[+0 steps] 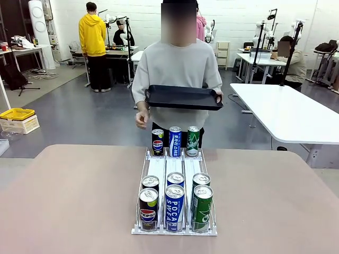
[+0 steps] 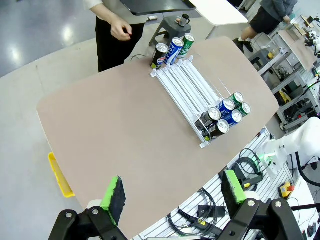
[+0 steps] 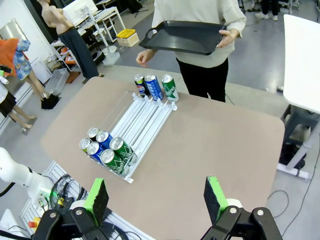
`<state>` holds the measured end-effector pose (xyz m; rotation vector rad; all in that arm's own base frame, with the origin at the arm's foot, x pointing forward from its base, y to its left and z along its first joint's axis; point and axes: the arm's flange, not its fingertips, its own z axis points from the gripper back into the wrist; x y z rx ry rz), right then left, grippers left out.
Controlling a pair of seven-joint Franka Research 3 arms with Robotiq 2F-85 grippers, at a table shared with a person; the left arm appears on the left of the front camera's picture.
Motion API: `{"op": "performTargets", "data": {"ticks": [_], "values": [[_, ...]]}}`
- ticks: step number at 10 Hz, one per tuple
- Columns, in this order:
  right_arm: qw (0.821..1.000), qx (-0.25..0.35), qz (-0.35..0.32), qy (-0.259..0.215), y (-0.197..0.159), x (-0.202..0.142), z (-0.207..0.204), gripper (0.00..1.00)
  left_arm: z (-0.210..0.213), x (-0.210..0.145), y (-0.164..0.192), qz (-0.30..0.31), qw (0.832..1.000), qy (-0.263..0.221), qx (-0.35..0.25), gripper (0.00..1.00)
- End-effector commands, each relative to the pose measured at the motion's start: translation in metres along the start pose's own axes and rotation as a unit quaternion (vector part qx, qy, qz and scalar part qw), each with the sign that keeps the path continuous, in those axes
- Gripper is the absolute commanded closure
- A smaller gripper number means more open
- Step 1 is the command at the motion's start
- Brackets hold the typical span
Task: Retrieve and hand over the desired beverage to the person.
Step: Pick up a can of the same type that the person held from the Automatic Can Dispenser.
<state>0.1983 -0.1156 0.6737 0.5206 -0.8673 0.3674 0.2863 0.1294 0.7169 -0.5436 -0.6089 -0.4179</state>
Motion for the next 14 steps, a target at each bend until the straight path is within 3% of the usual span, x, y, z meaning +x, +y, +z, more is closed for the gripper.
{"op": "performTargets", "data": {"ticks": [1,14], "values": [[1.0,0.006,0.002,0.0,0.0017,-0.0003,-0.0016,0.0,0.0013,0.0005,-0.0006,-0.009,1.0,-0.004,-0.008,0.0],[1.0,0.006,0.002,0.0,0.0017,-0.0003,-0.0016,0.0,0.0013,0.0005,-0.0006,-0.009,1.0,-0.004,-0.008,0.0]]}}
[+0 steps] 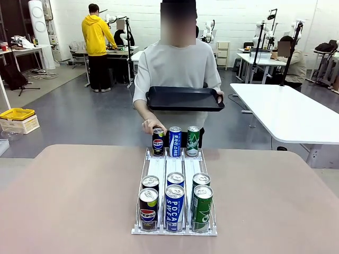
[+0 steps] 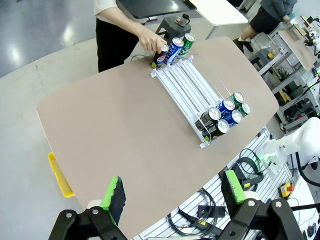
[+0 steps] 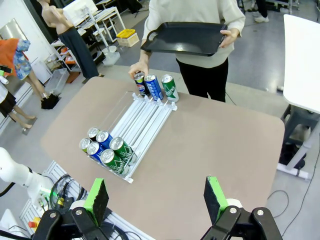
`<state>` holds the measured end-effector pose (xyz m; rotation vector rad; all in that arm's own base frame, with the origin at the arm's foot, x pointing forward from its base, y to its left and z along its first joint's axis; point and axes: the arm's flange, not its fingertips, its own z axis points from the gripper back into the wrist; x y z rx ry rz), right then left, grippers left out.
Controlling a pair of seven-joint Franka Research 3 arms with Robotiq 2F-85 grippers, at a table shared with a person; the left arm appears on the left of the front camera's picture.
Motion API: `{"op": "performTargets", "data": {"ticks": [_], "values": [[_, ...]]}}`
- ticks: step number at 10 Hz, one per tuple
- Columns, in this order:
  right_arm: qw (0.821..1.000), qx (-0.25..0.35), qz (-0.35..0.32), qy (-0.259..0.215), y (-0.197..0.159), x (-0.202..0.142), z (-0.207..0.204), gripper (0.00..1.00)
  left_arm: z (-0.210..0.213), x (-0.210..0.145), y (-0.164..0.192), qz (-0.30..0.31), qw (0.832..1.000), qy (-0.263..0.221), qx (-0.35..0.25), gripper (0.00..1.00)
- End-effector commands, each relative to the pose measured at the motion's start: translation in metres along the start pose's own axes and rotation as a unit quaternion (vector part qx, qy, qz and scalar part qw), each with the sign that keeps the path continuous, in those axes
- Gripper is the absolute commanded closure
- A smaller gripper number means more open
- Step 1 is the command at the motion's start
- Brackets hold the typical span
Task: Retrieve and hand over the desired beverage to the person.
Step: Pick up a can of the same type that the person held from the Automatic Can Dispenser.
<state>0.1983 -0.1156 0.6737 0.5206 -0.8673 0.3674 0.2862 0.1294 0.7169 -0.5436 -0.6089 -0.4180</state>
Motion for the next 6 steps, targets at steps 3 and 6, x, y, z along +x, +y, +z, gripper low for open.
{"op": "performTargets", "data": {"ticks": [3,6], "values": [[1.0,0.006,0.002,0.0,0.0017,-0.0003,-0.0016,0.0,0.0012,0.0005,-0.0005,-0.009,1.0,-0.004,-0.008,0.0],[1.0,0.006,0.002,0.0,0.0017,-0.0003,-0.0016,0.0,0.0012,0.0005,-0.0005,-0.009,1.0,-0.004,-0.008,0.0]]}}
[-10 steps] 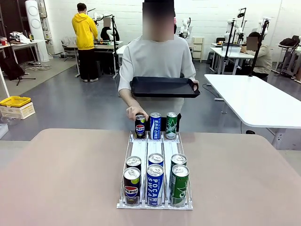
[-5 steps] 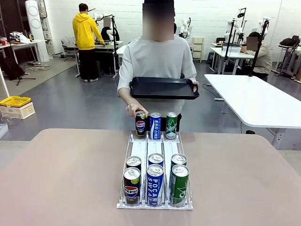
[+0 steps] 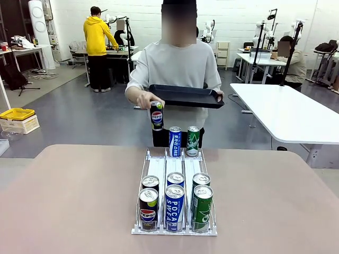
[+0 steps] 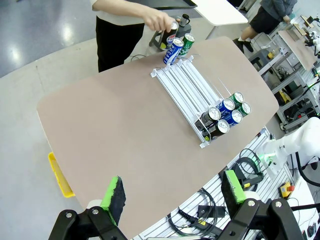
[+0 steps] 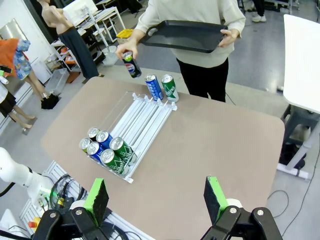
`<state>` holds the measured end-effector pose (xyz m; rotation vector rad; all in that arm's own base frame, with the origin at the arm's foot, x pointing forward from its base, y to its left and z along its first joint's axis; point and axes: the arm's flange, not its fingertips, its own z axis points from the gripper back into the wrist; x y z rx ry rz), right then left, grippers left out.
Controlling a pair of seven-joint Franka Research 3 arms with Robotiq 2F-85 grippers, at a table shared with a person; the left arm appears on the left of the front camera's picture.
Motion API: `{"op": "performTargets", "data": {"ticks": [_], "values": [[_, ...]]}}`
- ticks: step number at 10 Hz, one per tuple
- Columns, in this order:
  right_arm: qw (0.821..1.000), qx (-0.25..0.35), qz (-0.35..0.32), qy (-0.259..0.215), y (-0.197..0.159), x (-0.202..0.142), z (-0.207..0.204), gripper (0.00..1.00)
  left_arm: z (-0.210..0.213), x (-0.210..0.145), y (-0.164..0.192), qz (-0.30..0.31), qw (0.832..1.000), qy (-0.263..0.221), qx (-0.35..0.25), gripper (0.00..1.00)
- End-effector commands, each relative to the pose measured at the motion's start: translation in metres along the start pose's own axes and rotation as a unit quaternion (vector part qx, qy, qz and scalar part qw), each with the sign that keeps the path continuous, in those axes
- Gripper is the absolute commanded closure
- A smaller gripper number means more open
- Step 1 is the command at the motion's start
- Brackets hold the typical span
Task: Retrieve and hand over the desired beverage to the person.
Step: Pick up a can of the same type that the person held from the Automatic Can Dispenser.
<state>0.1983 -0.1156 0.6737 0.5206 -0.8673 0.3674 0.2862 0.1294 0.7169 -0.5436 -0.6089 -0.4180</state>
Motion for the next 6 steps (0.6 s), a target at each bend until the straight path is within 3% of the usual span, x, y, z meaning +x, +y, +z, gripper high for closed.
{"op": "performTargets", "data": {"ticks": [1,6], "values": [[1.0,0.006,0.002,0.0,0.0017,-0.0003,-0.0016,0.0,0.0012,0.0005,-0.0005,-0.009,1.0,-0.004,-0.008,0.0],[1.0,0.006,0.002,0.0,0.0017,-0.0003,-0.0016,0.0,0.0012,0.0005,-0.0005,-0.009,1.0,-0.004,-0.008,0.0]]}}
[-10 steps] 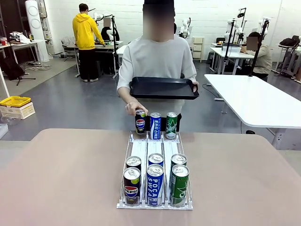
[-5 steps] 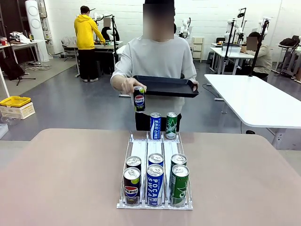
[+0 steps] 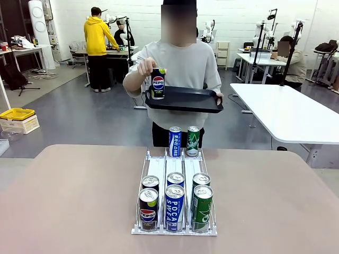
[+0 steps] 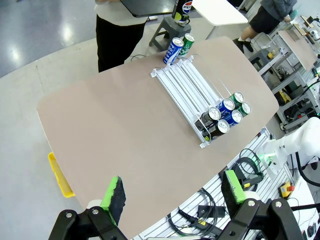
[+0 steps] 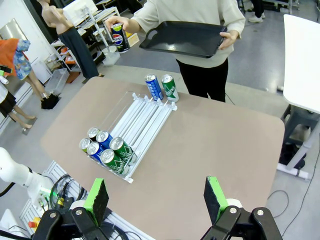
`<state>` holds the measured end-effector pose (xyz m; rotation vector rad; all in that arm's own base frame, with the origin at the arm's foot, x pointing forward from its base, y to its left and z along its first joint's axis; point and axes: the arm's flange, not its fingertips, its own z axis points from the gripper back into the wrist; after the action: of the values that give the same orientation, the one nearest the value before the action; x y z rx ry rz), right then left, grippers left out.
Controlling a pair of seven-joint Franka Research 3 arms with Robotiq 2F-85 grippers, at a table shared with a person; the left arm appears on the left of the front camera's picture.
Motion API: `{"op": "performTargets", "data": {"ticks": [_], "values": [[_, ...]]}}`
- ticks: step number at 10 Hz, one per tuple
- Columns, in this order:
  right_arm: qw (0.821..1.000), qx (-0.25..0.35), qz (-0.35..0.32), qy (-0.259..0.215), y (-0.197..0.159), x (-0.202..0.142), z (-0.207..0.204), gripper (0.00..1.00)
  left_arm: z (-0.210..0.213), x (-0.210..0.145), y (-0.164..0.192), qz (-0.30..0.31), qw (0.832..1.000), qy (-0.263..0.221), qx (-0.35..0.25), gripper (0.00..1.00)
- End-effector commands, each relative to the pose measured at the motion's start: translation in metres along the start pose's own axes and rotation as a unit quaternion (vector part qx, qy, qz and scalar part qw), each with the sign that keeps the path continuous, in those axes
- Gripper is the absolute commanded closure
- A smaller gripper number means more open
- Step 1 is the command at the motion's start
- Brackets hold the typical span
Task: Retrieve and hand over the desired beverage to the person.
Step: Pick up a can of the same type that the person held from the Automatic Can Dispenser.
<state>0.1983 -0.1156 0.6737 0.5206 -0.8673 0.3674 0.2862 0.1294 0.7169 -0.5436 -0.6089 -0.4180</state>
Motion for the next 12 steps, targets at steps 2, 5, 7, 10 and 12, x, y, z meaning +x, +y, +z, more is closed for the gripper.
{"op": "performTargets", "data": {"ticks": [2,5,7,10,12], "values": [[1.0,0.006,0.002,0.0,0.002,0.0,-0.002,0.0,0.001,0.001,-0.001,-0.009,1.0,-0.004,-0.008,0.0],[1.0,0.006,0.002,0.0,0.002,0.0,-0.002,0.0,0.001,0.001,-0.001,-0.009,1.0,-0.004,-0.008,0.0],[1.0,0.006,0.002,0.0,0.002,0.0,-0.002,0.0,0.001,0.001,-0.001,-0.009,1.0,-0.004,-0.008,0.0],[1.0,0.006,0.002,0.0,0.002,0.0,-0.002,0.0,0.001,0.001,-0.001,-0.009,1.0,-0.004,-0.008,0.0],[1.0,0.006,0.002,0.0,0.002,0.0,-0.002,0.0,-0.018,0.02,-0.018,-0.014,0.999,0.034,0.012,0.0]]}}
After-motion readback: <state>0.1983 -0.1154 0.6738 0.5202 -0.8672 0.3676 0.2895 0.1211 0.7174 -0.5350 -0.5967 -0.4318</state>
